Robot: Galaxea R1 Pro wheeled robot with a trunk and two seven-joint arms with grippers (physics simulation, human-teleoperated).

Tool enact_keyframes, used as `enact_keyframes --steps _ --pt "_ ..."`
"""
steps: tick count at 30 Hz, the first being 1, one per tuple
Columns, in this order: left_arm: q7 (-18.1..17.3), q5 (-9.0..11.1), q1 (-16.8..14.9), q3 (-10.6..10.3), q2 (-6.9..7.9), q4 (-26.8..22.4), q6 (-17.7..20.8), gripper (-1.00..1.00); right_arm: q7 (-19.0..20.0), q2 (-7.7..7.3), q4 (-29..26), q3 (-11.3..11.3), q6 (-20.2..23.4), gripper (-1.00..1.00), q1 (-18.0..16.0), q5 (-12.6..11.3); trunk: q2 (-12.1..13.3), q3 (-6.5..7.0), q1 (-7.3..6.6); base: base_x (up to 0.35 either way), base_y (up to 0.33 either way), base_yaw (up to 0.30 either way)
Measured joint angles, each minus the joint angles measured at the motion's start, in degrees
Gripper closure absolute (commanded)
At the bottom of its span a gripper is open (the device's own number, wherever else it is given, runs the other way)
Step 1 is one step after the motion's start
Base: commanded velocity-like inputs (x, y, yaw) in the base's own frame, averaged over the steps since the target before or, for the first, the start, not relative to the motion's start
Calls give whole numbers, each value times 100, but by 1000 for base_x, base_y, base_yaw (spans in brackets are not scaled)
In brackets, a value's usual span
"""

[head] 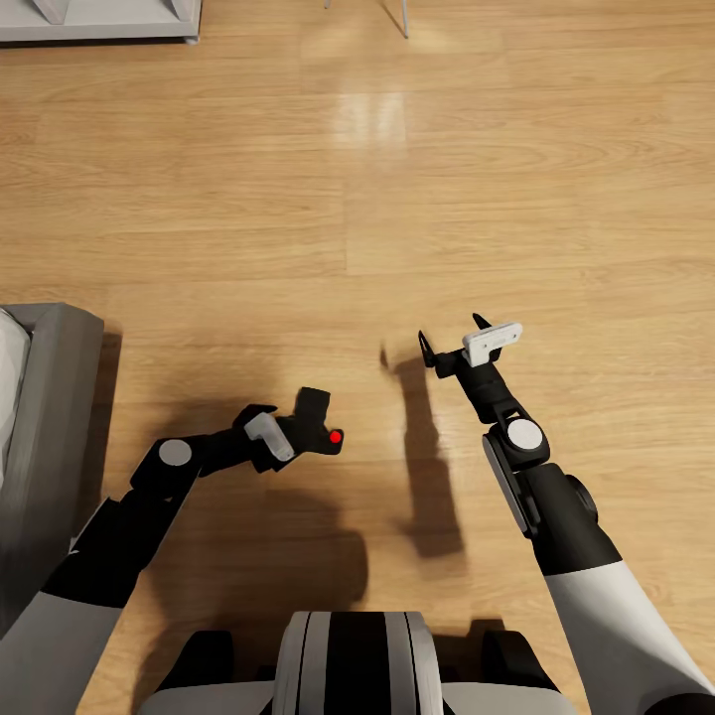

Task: Attach the digital camera to the camera tripod in the bedroom.

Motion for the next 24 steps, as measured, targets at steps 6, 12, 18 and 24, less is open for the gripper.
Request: enact_keyframes --steps 6,12,18,24 --pt "5 0 0 0 5 132 0 -100 0 0 0 0 1 -100 0 0 0 0 0 0 0 0" --pt "11 0 0 0 -5 206 0 -100 0 0 0 -1 1 -100 0 0 0 0 0 0 0 0" --pt "21 0 0 0 -15 258 0 -100 0 0 0 0 1 -100 0 0 0 0 0 0 0 0" --pt "87 1 0 0 -18 313 0 -100 0 0 0 -2 1 -100 0 0 0 0 0 0 0 0"
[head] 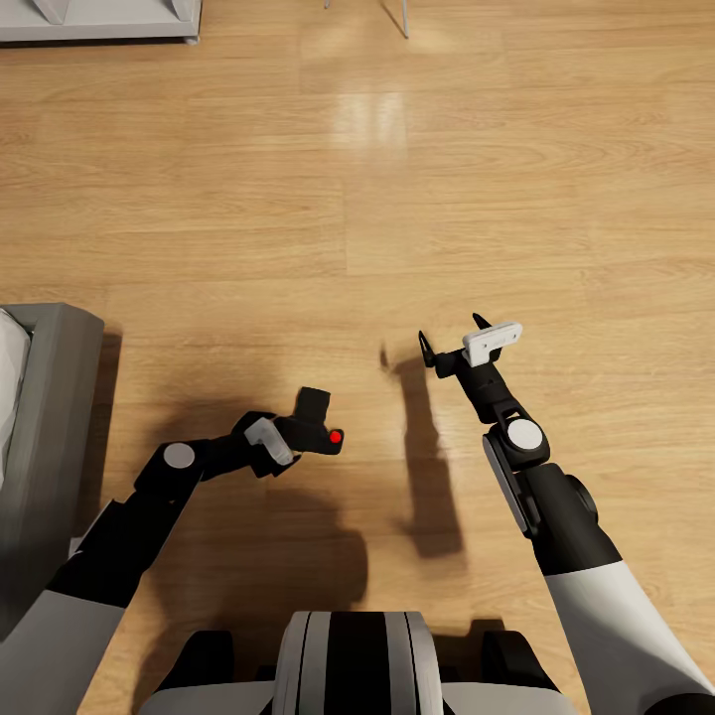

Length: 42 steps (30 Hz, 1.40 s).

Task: Attach the digital camera to the camera tripod in the bedroom.

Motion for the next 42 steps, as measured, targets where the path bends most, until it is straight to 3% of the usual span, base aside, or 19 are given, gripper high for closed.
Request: enact_keyframes --steps 42 --pt "593 4 -51 -9 -27 286 6 -100 0 0 0 8 -7 -100 0 0 0 0 0 0 0 0"
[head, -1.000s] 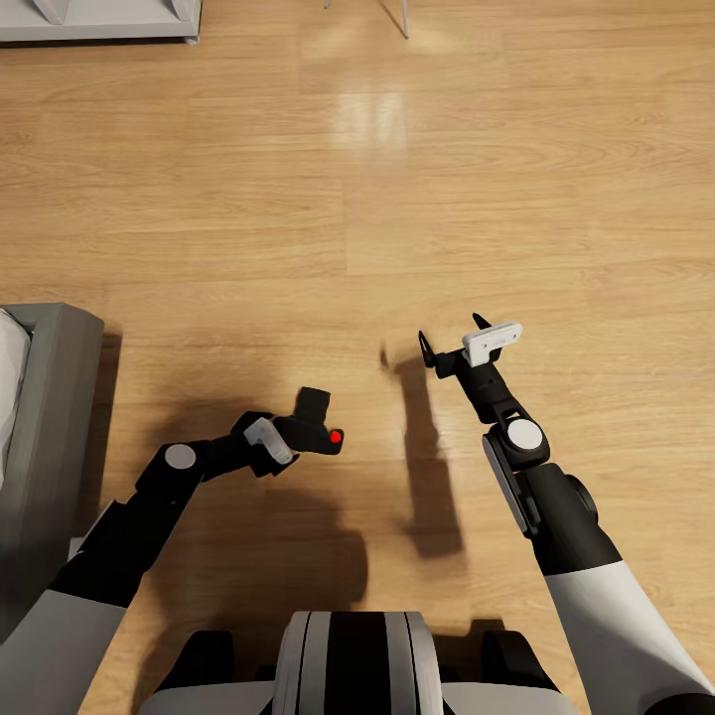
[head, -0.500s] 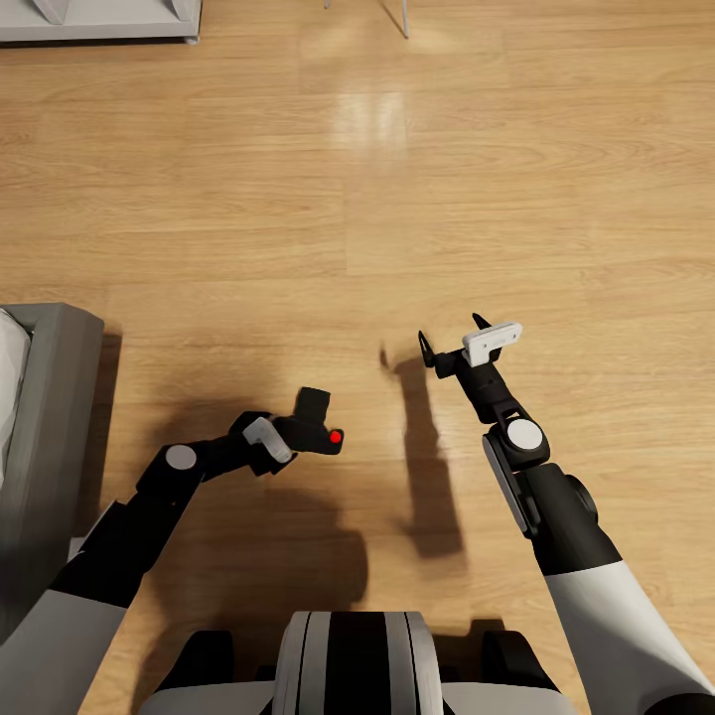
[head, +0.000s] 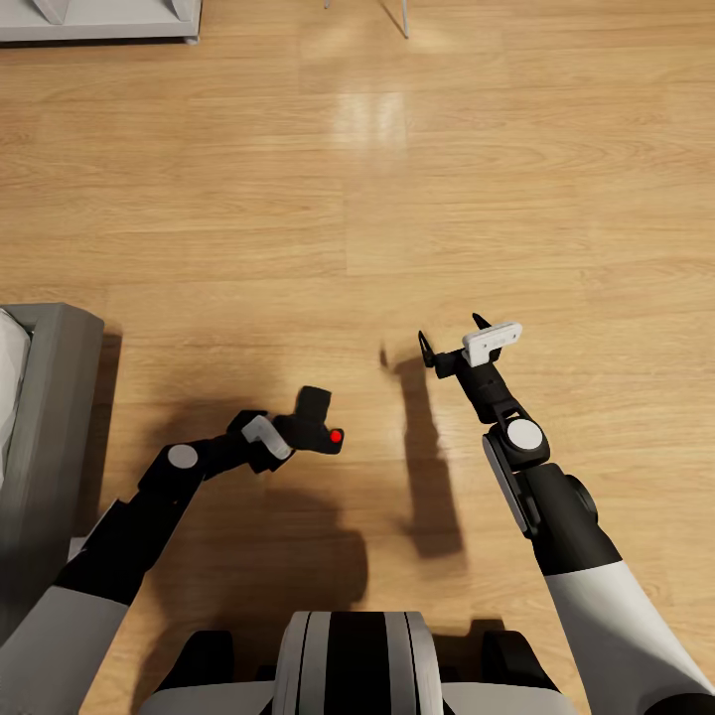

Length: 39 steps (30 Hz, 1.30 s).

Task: Attach the digital camera to the camera tripod in the bedroom.

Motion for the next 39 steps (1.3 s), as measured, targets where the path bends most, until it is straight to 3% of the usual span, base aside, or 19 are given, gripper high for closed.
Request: enact_keyframes --steps 39 --pt "30 -8 -179 -6 -351 172 0 -100 0 0 0 0 -1 -100 0 0 0 0 0 0 0 0"
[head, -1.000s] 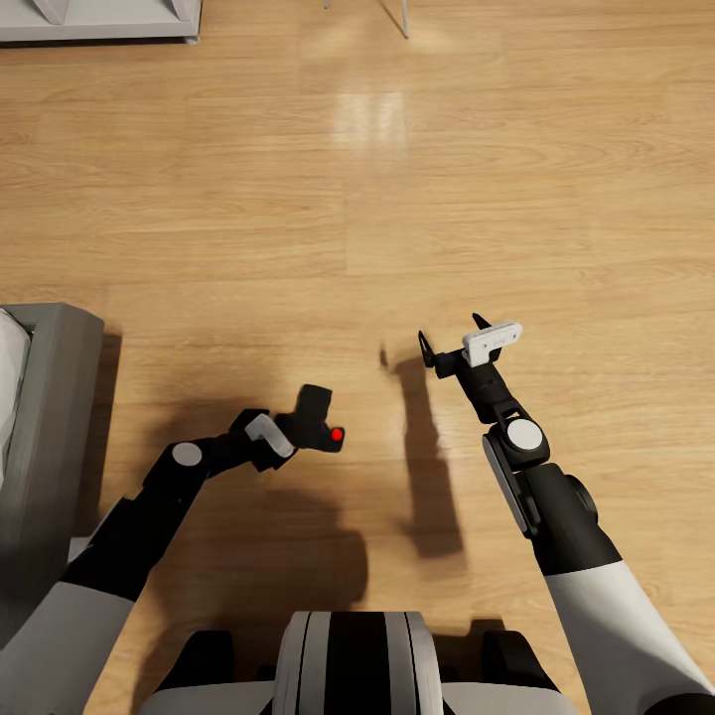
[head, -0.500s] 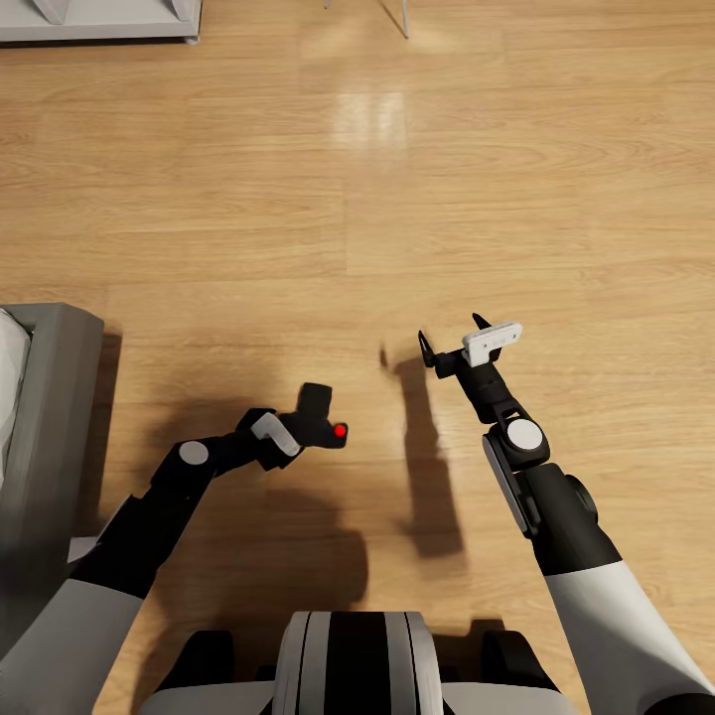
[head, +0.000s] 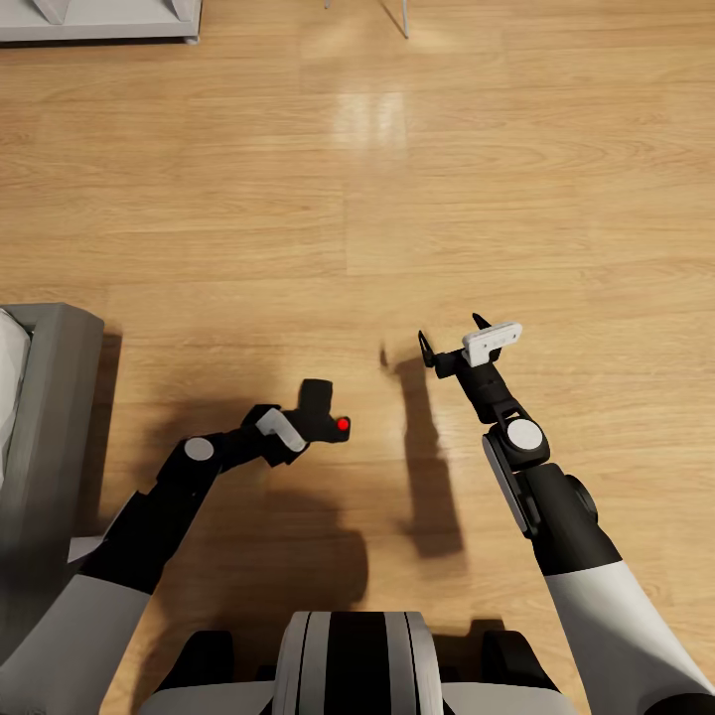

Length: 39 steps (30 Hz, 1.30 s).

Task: Attach the digital camera to the camera tripod in the bedroom.

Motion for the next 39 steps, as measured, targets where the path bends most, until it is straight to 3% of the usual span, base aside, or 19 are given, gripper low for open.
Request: enact_keyframes --steps 23,27,35,39 --pt "4 -65 -162 -10 -212 336 -1 -100 0 0 0 0 0 -100 0 0 0 0 0 0 0 0" --pt "4 -440 -164 -10 -266 367 -2 -100 0 0 0 0 0 -100 0 0 0 0 0 0 0 0" --pt "5 -1675 -166 -1 -515 561 -101 -100 0 0 0 0 0 -100 0 0 0 0 0 0 0 0" --pt "5 -1969 -166 1 -592 617 -209 -100 0 0 0 0 0 -100 0 0 0 0 0 0 0 0"
